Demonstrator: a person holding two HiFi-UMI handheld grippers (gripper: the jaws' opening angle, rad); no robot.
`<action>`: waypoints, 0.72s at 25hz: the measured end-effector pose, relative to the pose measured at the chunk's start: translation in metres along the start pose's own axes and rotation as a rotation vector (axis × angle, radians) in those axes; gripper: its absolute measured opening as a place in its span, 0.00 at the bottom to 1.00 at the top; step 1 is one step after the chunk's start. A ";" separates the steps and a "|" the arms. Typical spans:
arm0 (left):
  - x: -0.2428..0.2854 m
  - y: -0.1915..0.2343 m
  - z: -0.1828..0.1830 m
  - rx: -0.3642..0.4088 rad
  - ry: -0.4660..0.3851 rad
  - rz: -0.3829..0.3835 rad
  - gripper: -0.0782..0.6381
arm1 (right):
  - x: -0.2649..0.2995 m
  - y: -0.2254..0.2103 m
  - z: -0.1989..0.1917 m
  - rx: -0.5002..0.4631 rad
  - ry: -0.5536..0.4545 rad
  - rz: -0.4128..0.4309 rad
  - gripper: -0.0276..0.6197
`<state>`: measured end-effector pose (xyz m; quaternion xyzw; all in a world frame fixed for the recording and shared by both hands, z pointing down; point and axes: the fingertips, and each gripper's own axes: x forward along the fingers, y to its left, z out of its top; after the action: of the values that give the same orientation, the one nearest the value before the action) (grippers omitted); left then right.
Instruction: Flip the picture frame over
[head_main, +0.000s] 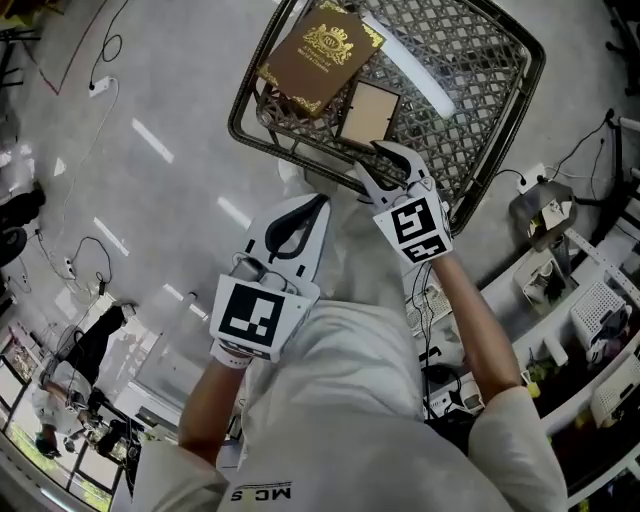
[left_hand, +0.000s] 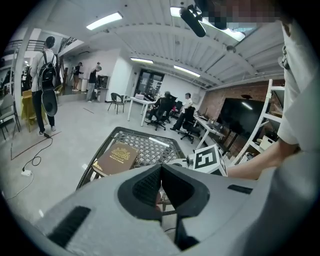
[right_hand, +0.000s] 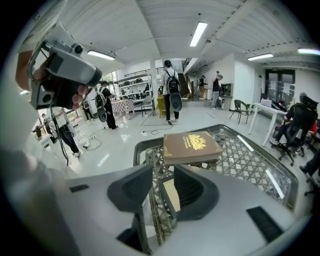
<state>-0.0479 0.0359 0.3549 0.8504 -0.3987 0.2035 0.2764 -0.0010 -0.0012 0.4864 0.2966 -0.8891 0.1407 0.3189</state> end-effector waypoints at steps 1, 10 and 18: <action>0.001 0.001 -0.002 -0.013 0.004 0.003 0.14 | 0.007 0.001 -0.004 -0.002 0.010 0.007 0.26; 0.011 0.009 -0.026 -0.021 0.021 -0.010 0.15 | 0.048 -0.001 -0.031 -0.084 0.092 0.037 0.26; 0.014 0.012 -0.030 -0.043 0.029 -0.016 0.14 | 0.072 0.002 -0.063 -0.162 0.192 0.072 0.26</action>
<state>-0.0530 0.0410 0.3896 0.8445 -0.3919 0.2050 0.3019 -0.0164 -0.0031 0.5811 0.2231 -0.8730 0.1075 0.4202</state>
